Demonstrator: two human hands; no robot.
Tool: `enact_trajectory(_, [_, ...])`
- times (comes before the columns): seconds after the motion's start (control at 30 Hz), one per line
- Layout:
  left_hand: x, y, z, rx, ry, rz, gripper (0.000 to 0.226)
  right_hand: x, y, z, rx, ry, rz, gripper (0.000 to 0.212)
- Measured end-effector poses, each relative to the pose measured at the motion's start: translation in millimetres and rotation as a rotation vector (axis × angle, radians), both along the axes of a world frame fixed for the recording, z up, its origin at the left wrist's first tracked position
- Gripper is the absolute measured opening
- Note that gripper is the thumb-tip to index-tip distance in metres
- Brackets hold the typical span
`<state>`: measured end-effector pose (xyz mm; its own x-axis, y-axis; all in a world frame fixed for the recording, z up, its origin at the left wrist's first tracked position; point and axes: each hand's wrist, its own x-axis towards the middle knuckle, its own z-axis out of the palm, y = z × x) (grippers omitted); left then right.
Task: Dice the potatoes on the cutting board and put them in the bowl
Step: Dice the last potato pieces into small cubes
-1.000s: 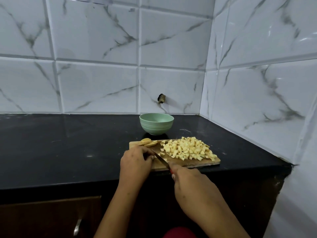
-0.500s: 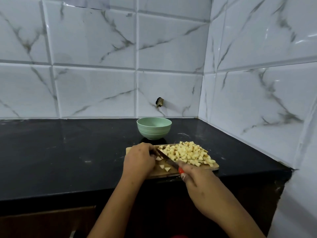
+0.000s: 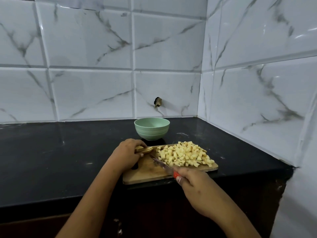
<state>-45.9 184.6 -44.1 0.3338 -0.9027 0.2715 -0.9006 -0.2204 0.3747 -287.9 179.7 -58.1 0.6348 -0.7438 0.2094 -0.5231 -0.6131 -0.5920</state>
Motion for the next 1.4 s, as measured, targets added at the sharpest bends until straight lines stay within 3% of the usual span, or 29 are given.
enact_trajectory(0.17, [0.3,-0.9,2.4,-0.024,-0.017,0.004,0.020,-2.2,-10.8,-0.3,-0.023,-0.034,-0.046,0.042])
enact_trajectory(0.33, [-8.2,-1.1,4.1,-0.001,-0.264,0.039,0.026,0.4,-14.6,-3.2,0.002,-0.089,-0.029,0.042])
enact_trajectory(0.47, [-12.4,-0.5,2.5,-0.048,-0.295,0.044,0.024,2.2,-17.2,-8.5,0.013,-0.097,-0.030,0.042])
enact_trajectory(0.97, [-4.1,10.5,-1.5,-0.038,-0.123,-0.043,0.014,12.4,-16.4,-6.2,0.089,-0.136,0.019,0.043])
enact_trajectory(1.4, [1.4,-7.3,21.9,0.284,-0.095,-0.157,0.027,15.2,-19.1,-11.2,0.209,-0.184,0.019,0.042])
